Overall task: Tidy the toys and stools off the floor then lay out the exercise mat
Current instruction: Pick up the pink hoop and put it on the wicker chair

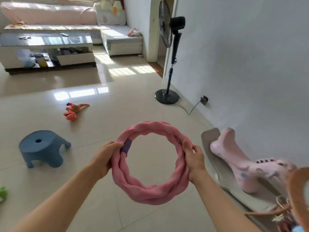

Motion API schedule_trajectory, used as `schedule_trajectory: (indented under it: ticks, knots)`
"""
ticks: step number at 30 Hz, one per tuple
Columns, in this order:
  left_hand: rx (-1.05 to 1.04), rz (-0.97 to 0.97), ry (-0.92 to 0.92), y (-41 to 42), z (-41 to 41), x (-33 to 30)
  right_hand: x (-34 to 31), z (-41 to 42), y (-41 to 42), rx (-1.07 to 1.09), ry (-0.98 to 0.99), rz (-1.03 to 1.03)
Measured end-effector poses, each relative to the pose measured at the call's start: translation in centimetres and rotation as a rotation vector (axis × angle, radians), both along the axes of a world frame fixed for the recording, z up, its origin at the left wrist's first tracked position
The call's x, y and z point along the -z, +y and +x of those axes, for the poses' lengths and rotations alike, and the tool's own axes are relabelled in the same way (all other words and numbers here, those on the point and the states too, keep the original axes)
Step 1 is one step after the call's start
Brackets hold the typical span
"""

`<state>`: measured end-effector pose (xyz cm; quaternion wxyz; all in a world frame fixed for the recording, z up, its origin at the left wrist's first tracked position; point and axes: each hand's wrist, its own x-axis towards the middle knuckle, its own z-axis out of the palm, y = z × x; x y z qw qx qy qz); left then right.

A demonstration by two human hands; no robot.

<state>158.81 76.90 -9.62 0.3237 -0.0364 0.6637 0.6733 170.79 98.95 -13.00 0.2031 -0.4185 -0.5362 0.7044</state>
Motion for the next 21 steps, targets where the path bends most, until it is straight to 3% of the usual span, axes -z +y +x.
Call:
schedule_trajectory:
  ticks: [10, 21]
  knots:
    - [0.313, -0.040, 0.020, 21.6, 9.1, 1.0, 0.6, 15.7, 15.7, 0.357, -0.034, 0.067]
    - [0.649, -0.120, -0.001, 43.0, 14.0, 3.1, 2.1, 24.8, 26.0, 0.809, -0.084, 0.020]
